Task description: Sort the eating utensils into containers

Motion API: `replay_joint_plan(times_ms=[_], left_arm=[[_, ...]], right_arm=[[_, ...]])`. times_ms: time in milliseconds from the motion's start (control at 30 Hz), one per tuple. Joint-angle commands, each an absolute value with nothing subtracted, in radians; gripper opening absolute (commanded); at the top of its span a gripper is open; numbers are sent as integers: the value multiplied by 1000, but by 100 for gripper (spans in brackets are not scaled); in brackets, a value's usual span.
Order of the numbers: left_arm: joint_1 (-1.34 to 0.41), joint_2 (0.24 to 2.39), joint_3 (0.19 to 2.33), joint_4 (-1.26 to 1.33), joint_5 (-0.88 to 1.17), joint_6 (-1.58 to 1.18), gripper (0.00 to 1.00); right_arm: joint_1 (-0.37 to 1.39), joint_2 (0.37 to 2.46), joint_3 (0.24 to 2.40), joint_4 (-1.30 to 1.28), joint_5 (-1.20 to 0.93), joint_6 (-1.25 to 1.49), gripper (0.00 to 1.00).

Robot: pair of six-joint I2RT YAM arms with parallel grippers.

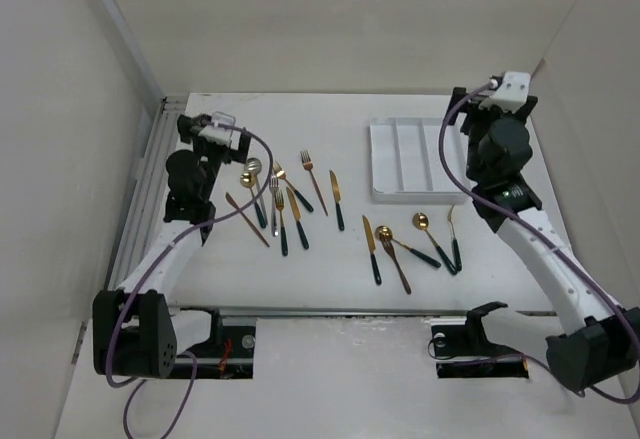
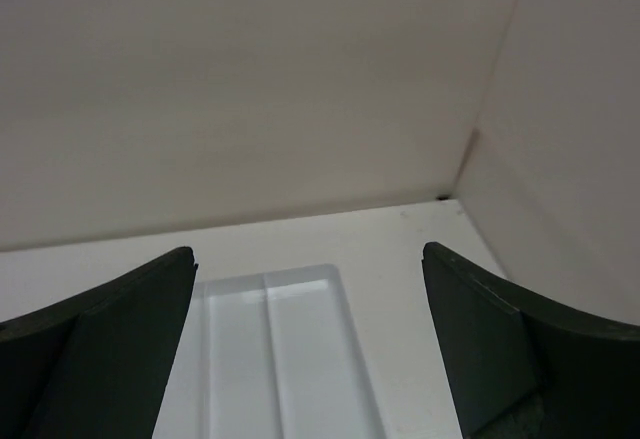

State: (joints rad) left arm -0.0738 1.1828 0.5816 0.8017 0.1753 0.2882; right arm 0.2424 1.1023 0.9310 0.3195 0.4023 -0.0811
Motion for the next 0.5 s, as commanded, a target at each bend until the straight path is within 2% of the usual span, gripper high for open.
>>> replay_joint_plan(times_ms=[0,67,133,167,200,300,400,467], left_arm=[[-87,1114,744,573,140,546,100],[-97,1114,796,529,72,619,100],[-97,1126,886,420,54,620,100],[-97,1137,920,364,54,592,100],[-97,1137,987,306,63,566,100],[-106,1128,1023,144,147,494,100],[-106,1098,974,140,160,390,100],[-106,1086,928,161,149,341,100]], right_arm=[[363,1149,1116,-107,948,-303,100],[364,1224,1181,-274,1049,-235,100],[332,1267,1345,-617,824,-24,100],[299,1267,1388,-683,675,36,100],[222,1267,1411,-721,382,76,100],[155,1255,1361,-787,152,199,100],[109,1255,1260,-870,88,273,89],[78,1264,1206,-874,26,296,74]])
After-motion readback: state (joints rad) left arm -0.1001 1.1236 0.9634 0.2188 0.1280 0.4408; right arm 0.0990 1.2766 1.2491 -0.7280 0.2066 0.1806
